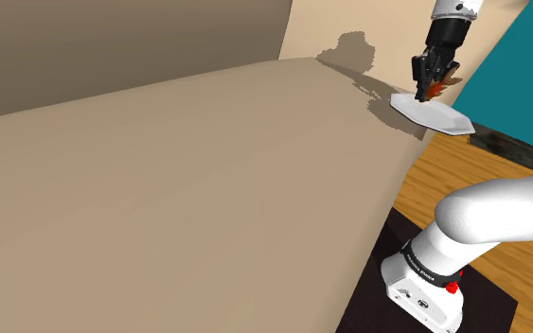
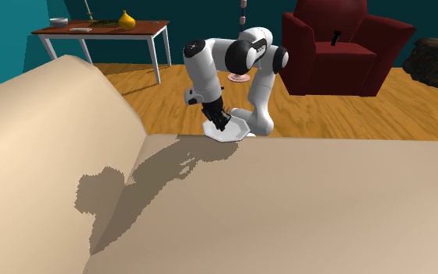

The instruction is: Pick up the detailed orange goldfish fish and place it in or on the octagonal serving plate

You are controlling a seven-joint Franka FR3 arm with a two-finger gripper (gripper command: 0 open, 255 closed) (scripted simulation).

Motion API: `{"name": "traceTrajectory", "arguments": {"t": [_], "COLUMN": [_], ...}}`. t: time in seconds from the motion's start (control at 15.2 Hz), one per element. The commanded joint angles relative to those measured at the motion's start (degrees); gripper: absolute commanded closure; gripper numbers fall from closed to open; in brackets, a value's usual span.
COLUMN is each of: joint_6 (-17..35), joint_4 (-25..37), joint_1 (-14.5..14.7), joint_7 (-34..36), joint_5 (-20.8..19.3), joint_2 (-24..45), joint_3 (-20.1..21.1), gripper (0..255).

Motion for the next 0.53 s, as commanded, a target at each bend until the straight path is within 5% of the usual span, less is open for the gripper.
{"name": "traceTrajectory", "arguments": {"t": [0.0,0.4,0.46], "joint_6": [0.9,0.9,0.9], "joint_4": [-1.2,-1.2,-1.2], "joint_1": [0.0,0.0,0.0], "joint_7": [-0.1,-0.1,-0.1], "joint_5": [0.0,0.0,0.0], "joint_2": [-0.3,-0.3,-0.3], "joint_3": [0.0,0.0,0.0], "gripper": [255,255,0]}}
